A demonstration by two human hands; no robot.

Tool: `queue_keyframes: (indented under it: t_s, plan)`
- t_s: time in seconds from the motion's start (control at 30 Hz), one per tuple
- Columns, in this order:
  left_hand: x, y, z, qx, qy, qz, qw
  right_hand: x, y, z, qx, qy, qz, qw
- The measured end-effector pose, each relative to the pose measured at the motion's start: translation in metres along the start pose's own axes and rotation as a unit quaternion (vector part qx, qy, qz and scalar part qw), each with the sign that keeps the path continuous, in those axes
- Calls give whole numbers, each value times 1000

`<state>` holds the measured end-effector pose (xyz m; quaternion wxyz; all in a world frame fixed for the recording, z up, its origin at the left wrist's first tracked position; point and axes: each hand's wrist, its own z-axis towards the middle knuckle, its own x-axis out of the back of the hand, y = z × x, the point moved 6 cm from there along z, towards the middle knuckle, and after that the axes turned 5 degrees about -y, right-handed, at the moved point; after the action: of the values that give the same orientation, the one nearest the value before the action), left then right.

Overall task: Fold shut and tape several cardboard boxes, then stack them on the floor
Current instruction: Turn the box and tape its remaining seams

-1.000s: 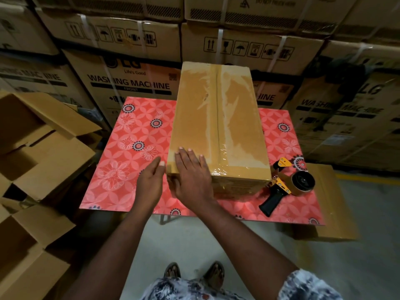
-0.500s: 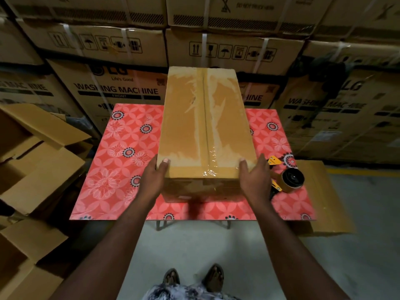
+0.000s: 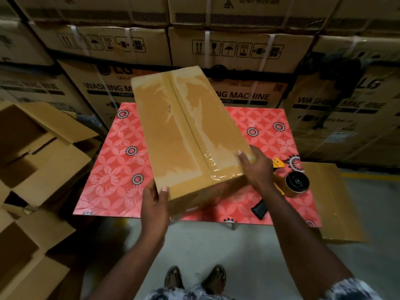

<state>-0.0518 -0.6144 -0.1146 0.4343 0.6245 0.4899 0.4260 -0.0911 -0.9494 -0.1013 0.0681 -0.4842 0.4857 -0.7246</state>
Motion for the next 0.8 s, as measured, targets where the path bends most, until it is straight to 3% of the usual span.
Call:
queue_keyframes:
  t_s: [0.13,0.33,0.43,0.6,0.7,0.8]
  plan:
    - [-21,-9,-34,61,6,-49,997,9,3,45,32,-49,22,998]
    - [-72,-6,-31,157,-33,-141,977,11,-1,80,-23,52,-45,997]
    - [-80,-5,-23,166,-42,-152,973,-25,-12,40,-74,0,-21,997]
    - [-87,-2,-14,152,-87,-157,972,-73,-49,-86,-34,-83,78,993]
    - [-68,16,-14,16,-3,63,998,-77,-44,-110,-77,-121,159,977]
    - [-66,48,-13,-221,18,237,946,-78,-35,-98,-75,-139,179,971]
